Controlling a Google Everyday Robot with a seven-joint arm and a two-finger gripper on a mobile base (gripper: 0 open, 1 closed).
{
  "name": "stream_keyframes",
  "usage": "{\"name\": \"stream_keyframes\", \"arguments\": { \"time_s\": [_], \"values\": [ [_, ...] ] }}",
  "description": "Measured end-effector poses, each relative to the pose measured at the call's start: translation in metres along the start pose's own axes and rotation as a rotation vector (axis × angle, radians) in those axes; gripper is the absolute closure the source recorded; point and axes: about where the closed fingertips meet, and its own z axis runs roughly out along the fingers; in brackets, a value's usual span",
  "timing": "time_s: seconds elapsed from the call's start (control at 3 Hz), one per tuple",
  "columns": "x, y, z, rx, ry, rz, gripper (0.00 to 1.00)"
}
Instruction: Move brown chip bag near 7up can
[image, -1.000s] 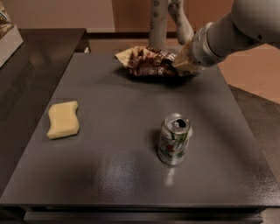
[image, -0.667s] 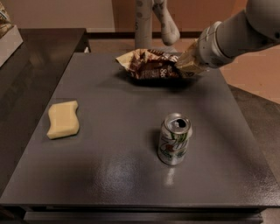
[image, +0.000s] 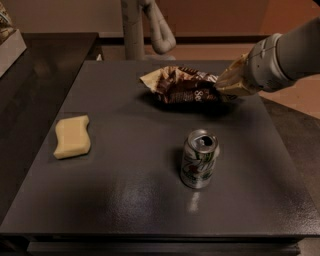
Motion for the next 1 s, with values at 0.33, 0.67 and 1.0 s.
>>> {"name": "stream_keyframes", "arguments": {
  "time_s": [0.33, 0.67, 1.0],
  "values": [
    [0.013, 0.019, -0.015, -0.018, 0.000, 0.029, 1.00],
    [0.017, 0.043, -0.023, -0.060, -0.017, 0.037, 1.00],
    [0.017, 0.056, -0.028, -0.083, -0.030, 0.031, 1.00]
  ]
}}
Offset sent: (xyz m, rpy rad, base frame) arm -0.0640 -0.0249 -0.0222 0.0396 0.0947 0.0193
